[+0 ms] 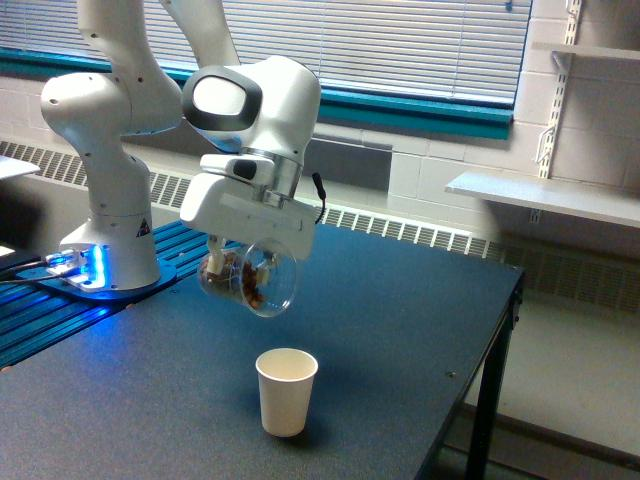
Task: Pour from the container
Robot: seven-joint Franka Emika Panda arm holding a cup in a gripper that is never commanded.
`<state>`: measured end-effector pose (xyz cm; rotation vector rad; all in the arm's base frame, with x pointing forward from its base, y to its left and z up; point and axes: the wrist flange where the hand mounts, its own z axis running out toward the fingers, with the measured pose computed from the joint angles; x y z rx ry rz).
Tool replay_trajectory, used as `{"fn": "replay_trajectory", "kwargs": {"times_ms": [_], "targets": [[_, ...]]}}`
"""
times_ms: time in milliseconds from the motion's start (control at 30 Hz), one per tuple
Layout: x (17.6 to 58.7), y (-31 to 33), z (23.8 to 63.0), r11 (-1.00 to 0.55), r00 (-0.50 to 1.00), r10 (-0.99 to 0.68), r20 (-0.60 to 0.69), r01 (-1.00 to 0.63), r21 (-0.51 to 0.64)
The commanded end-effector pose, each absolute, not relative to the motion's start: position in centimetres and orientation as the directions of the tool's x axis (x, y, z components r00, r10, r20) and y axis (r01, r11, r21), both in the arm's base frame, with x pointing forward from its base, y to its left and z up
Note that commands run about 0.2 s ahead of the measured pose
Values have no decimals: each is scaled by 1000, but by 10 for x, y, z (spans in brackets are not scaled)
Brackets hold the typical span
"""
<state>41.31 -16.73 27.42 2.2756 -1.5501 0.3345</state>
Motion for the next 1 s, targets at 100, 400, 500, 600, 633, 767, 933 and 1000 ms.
{"fn": "replay_trajectory", "kwargs": {"times_ms": [100, 400, 500, 600, 633, 767, 933, 1000], "targets": [[425, -165, 275, -328, 374, -832, 409, -927, 180], [430, -164, 268, -324, 382, -832, 403, -923, 208], [431, -164, 266, -323, 387, -831, 399, -920, 220], [432, -164, 265, -327, 397, -828, 395, -916, 234], [432, -164, 264, -327, 400, -826, 397, -914, 239], [430, -164, 259, -327, 408, -823, 395, -909, 257], [430, -164, 257, -326, 416, -822, 389, -903, 278], [430, -164, 256, -327, 421, -820, 387, -900, 288]]}}
